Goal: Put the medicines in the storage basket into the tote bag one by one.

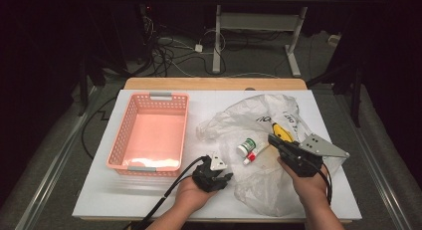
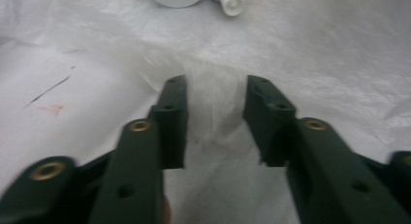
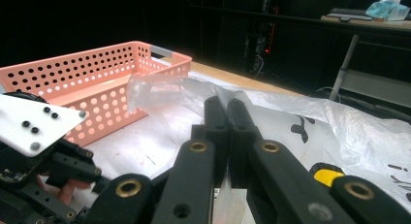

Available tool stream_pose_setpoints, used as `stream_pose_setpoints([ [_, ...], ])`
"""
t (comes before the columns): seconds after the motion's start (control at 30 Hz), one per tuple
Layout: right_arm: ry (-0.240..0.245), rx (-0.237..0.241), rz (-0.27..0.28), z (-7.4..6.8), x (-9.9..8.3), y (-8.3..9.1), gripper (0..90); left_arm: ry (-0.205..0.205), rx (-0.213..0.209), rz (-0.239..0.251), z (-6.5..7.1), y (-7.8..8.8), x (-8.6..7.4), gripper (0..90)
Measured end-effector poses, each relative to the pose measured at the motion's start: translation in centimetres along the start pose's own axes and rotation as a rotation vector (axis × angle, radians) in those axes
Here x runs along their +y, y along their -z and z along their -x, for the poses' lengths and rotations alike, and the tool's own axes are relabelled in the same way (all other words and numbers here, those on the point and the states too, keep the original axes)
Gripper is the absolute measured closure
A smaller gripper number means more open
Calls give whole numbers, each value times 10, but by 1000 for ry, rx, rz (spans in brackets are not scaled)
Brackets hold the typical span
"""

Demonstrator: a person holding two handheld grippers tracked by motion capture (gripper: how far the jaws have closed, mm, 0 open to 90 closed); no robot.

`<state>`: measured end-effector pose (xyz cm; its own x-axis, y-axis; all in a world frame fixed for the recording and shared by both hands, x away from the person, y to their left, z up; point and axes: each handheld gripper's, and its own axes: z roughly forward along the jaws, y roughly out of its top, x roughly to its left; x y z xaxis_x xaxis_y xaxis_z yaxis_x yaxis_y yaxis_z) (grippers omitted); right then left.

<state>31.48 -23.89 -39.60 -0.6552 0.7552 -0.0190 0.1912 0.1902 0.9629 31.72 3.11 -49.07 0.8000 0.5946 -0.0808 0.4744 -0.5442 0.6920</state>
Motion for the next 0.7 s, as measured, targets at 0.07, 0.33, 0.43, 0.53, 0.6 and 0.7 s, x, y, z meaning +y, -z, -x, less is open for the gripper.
stream_pose_setpoints([
  [0.07, -1, 3, -4, 0, -1, -2, 900, 23, -13, 4, -3, 0, 0, 693],
  [0.33, 0, 3, -3, 1, -1, -1, 900, 58, -32, 21, -7, 1, -1, 882],
  [0.43, -7, 2, -2, 2, -1, 1, 900, 96, -20, 91, -10, 8, -5, 881],
  [0.53, -9, 2, 3, 4, -1, 2, 900, 97, -15, 112, -10, 13, -7, 883],
  [0.6, -8, 2, 4, 5, -1, 2, 900, 77, -10, 124, -8, 14, -8, 884],
  [0.7, -9, -2, 10, 6, 1, 4, 900, 65, 1, 147, -8, 16, -8, 884],
])
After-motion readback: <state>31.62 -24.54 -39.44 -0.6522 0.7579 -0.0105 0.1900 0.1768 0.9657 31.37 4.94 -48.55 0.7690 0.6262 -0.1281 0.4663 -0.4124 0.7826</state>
